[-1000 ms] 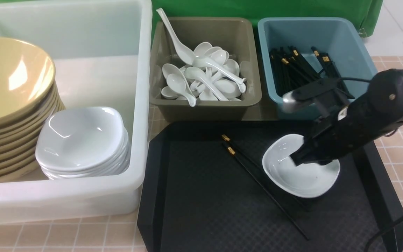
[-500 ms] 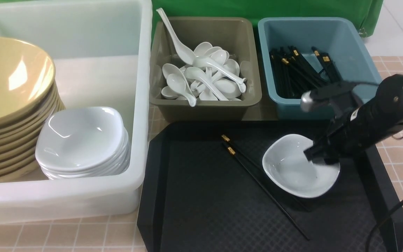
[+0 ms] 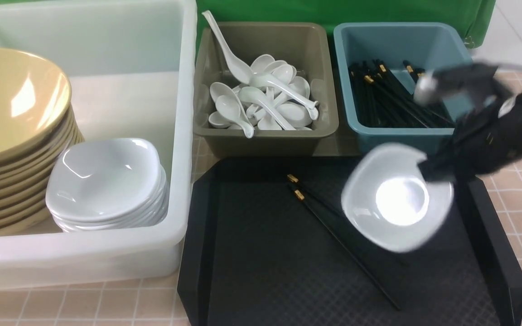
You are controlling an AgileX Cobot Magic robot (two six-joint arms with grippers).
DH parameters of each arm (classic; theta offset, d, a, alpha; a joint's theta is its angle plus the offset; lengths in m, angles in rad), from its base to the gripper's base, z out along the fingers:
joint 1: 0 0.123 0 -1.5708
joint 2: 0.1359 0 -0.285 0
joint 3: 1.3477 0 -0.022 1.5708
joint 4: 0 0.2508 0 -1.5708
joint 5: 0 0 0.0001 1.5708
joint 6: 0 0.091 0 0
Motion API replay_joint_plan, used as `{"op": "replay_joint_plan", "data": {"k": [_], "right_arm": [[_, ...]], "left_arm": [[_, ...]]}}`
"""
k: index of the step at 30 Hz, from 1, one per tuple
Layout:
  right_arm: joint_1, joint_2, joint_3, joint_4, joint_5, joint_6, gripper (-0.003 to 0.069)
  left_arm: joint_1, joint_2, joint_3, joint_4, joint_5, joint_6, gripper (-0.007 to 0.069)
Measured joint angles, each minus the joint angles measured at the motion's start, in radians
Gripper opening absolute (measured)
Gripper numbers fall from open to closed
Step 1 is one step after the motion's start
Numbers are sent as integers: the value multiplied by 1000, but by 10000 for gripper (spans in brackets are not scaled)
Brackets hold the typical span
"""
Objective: On brown table put chopsticks spoon bowls plates into blue grey white boxes.
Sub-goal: 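Reach for and grasp the small white dish on the black tray, then place the white bowl into the white bin on top of the stacked bowls with the right gripper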
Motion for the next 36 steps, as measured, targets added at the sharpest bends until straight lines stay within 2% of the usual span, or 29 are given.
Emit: {"op": "replay_joint_plan", "data": {"k": [4,7,11,15,20,22,26,27,29,30,31,33,35,36], "right_arm": [[62,-58,-77,307,-42,-171,76],[172,-37,-117,519,-142,-324,76],[368,98,-168,781,-332,-565,76],[499,279,-270,864,-444,-731,76],[566,468,-407,898,-502,-760,100],[567,497,-426,900,-497,-752,148],[550,478,-429,841,-428,-732,311],[548,475,-429,833,-423,-730,319],[520,406,-430,701,-331,-661,405],[507,378,-431,658,-309,-622,421],[485,333,-434,537,-256,-548,438],[461,288,-438,418,-209,-463,447],[400,203,-441,130,-71,-241,454],[383,188,-440,73,-37,-181,454]], "left_arm": [[0,0,0,0,0,0,7],[0,0,0,0,0,0,7],[0,0,0,0,0,0,7],[0,0,0,0,2,0,7],[0,0,0,0,4,0,7],[0,0,0,0,6,0,7],[0,0,0,0,8,0,7],[0,0,0,0,8,0,7],[0,0,0,0,9,0,7],[0,0,0,0,9,0,7],[0,0,0,0,9,0,7],[0,0,0,0,9,0,7],[0,0,0,0,8,0,7],[0,0,0,0,8,0,7]]}}
